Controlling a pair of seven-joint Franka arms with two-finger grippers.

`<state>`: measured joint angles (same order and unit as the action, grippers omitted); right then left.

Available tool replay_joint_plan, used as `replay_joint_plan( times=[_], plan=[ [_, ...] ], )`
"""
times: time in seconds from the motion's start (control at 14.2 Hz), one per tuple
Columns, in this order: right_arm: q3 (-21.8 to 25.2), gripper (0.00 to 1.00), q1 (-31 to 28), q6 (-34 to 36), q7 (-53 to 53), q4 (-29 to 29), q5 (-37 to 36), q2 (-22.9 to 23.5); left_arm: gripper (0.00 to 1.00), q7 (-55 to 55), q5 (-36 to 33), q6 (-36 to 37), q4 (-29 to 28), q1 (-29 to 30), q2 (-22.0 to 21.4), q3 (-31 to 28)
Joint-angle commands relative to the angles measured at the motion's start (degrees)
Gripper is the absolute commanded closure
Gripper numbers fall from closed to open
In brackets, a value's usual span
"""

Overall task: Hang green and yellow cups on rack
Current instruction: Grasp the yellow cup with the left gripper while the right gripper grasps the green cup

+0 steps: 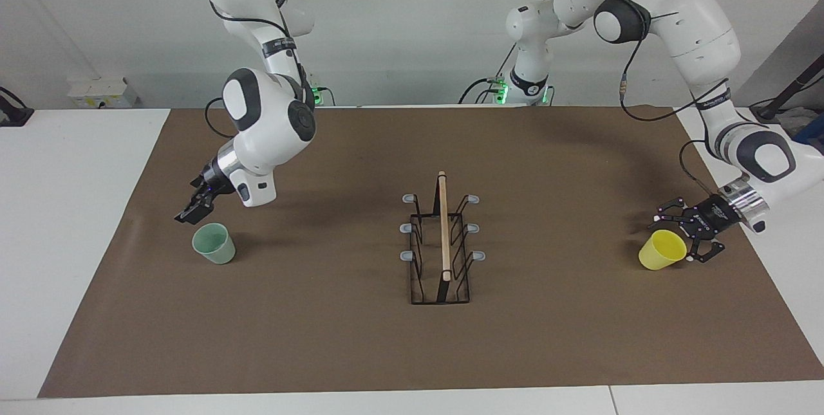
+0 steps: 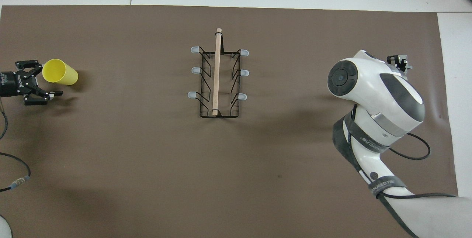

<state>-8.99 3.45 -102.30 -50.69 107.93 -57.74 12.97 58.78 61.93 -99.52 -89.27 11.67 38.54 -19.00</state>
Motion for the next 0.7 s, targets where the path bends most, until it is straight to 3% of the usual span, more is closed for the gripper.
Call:
replay_joint_plan(
  times=[0.0,0.14,0.63],
  plan=[
    [-0.1,0.0,1.9,1.2,-0.5,-5.3,-1.5,6.4,0.0,0.4,3.2,-3.7,-5.2,-0.8,-2.9,0.1],
    [-0.1,0.0,3.0,2.6,2.9,-7.0,-2.6,9.4,0.0,0.3,4.4,-5.7,-5.4,-1.2,-2.9,0.5],
    [-0.1,0.0,3.9,1.7,6.2,-6.3,-5.3,12.3,0.0,0.4,8.4,-8.1,-6.1,-4.1,-2.9,0.8]
  ],
)
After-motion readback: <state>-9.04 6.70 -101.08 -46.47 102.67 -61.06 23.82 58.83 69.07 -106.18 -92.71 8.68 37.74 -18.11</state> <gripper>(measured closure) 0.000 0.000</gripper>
